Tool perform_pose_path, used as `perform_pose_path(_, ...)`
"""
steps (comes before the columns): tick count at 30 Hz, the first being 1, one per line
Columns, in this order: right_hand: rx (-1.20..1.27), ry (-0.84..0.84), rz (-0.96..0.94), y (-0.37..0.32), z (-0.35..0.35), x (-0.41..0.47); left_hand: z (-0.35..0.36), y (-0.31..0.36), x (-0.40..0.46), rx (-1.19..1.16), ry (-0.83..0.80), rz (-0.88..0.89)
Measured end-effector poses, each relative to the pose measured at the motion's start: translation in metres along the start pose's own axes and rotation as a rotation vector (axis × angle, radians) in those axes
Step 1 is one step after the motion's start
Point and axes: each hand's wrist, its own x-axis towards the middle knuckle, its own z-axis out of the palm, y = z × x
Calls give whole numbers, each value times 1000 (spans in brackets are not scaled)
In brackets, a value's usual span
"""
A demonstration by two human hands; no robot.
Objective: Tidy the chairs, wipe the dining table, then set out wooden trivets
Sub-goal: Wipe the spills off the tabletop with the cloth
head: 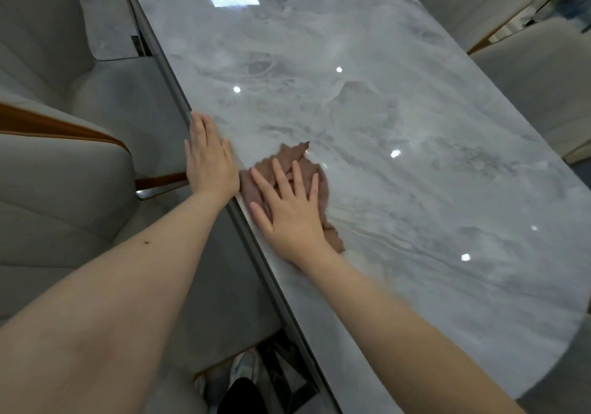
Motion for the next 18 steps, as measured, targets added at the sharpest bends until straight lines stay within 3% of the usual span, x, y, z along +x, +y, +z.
perform_pose_path(2, -2, -25, -138, 13, -1, -47, -2, 2, -2, 46, 10, -6)
perform_pose_path(4, -2, -67, -161, 47, -7, -76, -4, 4, -4, 76, 12, 18)
perform_pose_path(8, -3, -51, 145, 100, -21, -57, -3, 15, -26, 77, -58, 185)
perform_pose_path(10, 16, -16, 343, 89, -18, -30, 3, 19, -47, 104, -95, 239)
perform_pose_path(12, 37, -1, 421, 59, -11, -17, 9, 18, -63, 154, -100, 262)
perform_pose_path(16, 6, 19, 129, -6, 3, -80, 10, 16, -64, 202, -93, 249)
perform_pose_path(18, -18, -14, 3, 1, 3, -128, 10, 20, -62, 200, -101, 253)
